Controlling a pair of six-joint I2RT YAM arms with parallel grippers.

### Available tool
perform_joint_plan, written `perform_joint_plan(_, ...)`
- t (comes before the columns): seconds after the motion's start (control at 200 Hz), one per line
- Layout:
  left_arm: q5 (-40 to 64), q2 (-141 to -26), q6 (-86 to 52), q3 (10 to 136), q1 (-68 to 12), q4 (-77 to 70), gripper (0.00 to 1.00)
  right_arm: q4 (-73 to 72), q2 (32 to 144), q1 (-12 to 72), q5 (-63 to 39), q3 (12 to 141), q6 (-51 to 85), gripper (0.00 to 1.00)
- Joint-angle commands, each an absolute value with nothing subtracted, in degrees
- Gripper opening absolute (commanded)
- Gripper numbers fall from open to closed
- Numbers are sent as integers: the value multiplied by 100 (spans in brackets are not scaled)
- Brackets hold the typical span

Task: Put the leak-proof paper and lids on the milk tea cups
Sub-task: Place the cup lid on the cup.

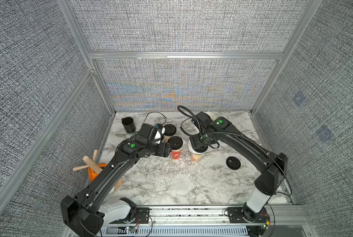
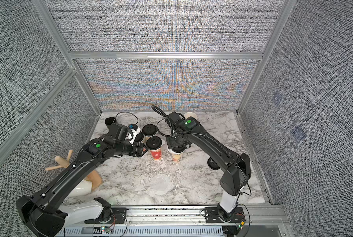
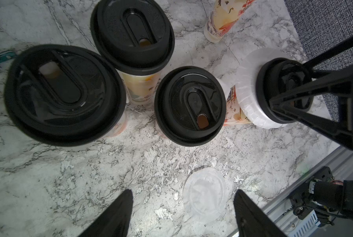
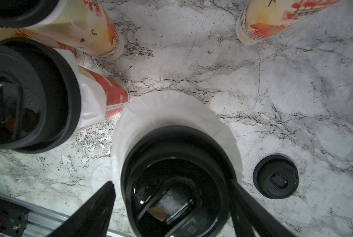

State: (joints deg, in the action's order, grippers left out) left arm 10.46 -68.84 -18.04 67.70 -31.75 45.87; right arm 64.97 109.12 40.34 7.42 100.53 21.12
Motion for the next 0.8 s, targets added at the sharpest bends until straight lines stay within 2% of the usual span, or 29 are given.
perform_joint_plan(0.0,1013,-6859,-1731,6802,-3173,4683,79,6402,10956,4024,789,10055,2127,88)
perform_joint_plan(0.796,1002,-6882,-1697,6820,-3173,4698,79,6324,11101,4038,628,10186,2127,87)
